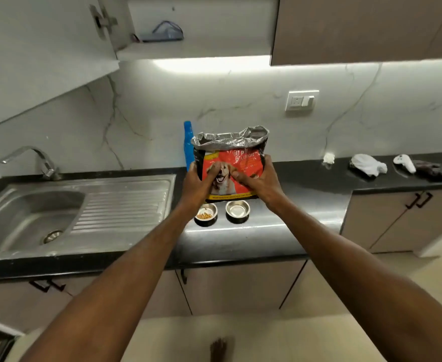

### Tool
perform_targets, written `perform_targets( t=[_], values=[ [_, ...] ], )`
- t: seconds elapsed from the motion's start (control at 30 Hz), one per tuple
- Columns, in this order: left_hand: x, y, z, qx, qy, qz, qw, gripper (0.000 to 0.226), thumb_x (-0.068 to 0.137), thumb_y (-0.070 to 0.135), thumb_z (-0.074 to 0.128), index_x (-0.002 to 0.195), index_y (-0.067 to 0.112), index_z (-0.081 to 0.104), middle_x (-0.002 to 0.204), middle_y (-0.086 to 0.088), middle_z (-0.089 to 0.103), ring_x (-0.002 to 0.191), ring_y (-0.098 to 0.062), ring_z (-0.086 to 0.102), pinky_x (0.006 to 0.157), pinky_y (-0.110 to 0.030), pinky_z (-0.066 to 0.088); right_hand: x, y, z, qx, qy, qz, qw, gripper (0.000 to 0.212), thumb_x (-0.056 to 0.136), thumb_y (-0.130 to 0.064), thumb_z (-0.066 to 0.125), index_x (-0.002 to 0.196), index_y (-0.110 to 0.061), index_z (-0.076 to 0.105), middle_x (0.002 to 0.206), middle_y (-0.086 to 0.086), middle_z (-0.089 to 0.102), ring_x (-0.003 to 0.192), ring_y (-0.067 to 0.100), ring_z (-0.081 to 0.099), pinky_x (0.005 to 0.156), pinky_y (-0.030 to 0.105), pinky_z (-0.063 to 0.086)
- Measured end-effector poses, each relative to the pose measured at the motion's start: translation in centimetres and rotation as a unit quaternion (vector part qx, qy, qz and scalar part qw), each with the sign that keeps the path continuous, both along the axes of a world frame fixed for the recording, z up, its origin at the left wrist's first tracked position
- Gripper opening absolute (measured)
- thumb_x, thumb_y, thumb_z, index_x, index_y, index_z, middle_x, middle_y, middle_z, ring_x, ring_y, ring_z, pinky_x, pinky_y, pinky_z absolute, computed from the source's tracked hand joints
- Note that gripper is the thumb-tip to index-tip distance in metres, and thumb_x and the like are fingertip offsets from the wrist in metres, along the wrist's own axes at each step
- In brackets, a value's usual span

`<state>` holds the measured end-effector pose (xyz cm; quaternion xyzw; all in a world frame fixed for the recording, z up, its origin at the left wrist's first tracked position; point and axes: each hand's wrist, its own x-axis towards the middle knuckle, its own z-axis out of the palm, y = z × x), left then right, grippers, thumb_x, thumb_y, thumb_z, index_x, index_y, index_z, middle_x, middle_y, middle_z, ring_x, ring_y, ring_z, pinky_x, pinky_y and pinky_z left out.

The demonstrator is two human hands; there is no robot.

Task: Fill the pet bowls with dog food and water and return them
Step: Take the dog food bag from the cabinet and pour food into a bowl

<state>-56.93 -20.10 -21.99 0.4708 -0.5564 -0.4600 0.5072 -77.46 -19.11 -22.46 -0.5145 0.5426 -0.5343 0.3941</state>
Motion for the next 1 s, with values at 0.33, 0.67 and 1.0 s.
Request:
perform_targets(
  t=[0.33,0.67,1.0],
  values=[
    [-4.4,-0.1,-12.7,0.084,0.03,-0.019,0.996,0.062,0.093,0.052,0.072,0.14,0.017,0.052,0.127,-0.001,0.076,0.112,-0.019,0.078,0.095,-0.048,0.065,-4.6,0.1,-12.7,0.078,-0.013,0.025,0.997,0.107,0.063,-0.047,0.103,0.145,-0.02,0.04,0.142,0.007,0.063,0.126,0.027,0.071,0.098,0.057,0.063],
    [-5.9,-0.6,-21.8,0.149,0.024,0.004,0.989,0.094,0.083,0.067,0.074,0.158,0.025,0.037,0.139,0.002,0.071,0.122,-0.016,0.073,0.1,-0.051,0.063,-6.8,-1.7,-20.8,0.112,0.039,0.053,0.991,0.108,0.055,-0.064,0.1,0.144,-0.048,0.042,0.147,-0.002,0.06,0.135,0.021,0.064,0.104,0.053,0.061],
    [-7.4,1.8,-26.4,0.122,-0.023,0.034,0.992,0.096,0.083,0.081,0.068,0.155,0.029,0.032,0.15,-0.006,0.058,0.136,-0.02,0.062,0.11,-0.056,0.056,-9.4,-2.2,-24.0,0.141,0.138,0.144,0.97,0.109,0.076,-0.016,0.097,0.158,-0.04,0.03,0.151,-0.02,0.05,0.138,-0.007,0.053,0.117,0.04,0.051]
  ],
)
